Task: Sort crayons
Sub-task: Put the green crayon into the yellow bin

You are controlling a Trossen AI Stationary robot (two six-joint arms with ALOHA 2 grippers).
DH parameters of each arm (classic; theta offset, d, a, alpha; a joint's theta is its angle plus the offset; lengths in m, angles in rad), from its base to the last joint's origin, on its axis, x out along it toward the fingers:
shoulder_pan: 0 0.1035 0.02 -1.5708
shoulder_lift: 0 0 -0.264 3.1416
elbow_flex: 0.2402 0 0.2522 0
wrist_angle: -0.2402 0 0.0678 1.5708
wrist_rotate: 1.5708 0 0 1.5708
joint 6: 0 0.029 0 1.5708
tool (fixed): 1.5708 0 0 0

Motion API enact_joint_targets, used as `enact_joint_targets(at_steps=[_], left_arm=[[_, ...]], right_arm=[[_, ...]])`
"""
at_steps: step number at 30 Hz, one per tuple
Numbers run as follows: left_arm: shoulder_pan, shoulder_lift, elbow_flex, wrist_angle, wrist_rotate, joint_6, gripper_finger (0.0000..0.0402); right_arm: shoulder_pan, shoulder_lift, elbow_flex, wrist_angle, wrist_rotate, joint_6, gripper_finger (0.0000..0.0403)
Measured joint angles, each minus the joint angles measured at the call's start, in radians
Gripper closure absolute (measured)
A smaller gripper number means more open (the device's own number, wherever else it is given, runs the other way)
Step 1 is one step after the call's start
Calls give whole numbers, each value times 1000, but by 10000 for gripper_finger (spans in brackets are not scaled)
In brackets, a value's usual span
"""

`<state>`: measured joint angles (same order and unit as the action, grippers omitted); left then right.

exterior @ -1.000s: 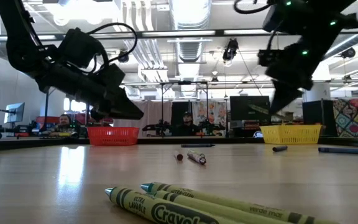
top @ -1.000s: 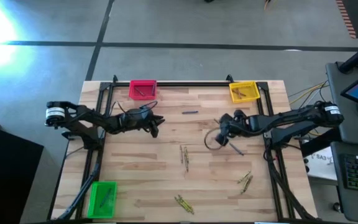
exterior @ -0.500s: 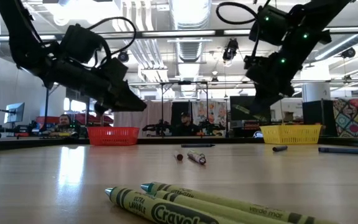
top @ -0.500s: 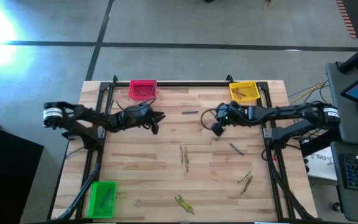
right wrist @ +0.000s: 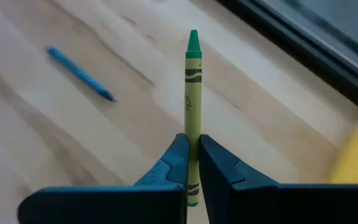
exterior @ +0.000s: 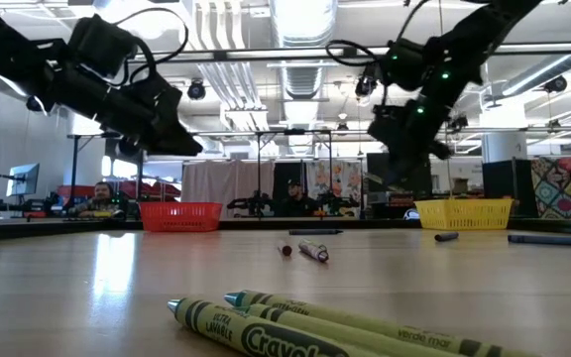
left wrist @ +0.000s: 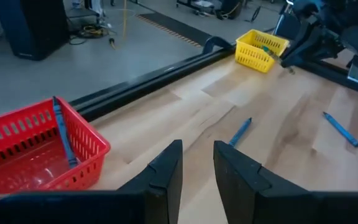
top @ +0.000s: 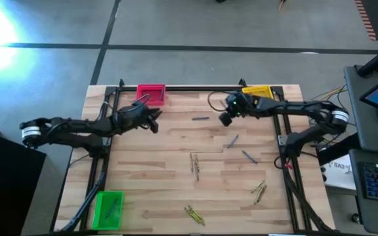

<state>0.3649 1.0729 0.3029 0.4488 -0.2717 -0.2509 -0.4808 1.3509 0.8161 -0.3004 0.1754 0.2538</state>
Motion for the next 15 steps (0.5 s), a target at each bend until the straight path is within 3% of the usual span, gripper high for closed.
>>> enact_joint_targets(at_steps=[8, 15], left_arm=[[0, 49, -2, 15, -7, 6, 328], [-1, 92, -4, 12, 10, -1, 328]], right_arm=[[53, 215, 174, -10, -93, -50, 390], [82, 293, 257, -10, -110, -82, 390]])
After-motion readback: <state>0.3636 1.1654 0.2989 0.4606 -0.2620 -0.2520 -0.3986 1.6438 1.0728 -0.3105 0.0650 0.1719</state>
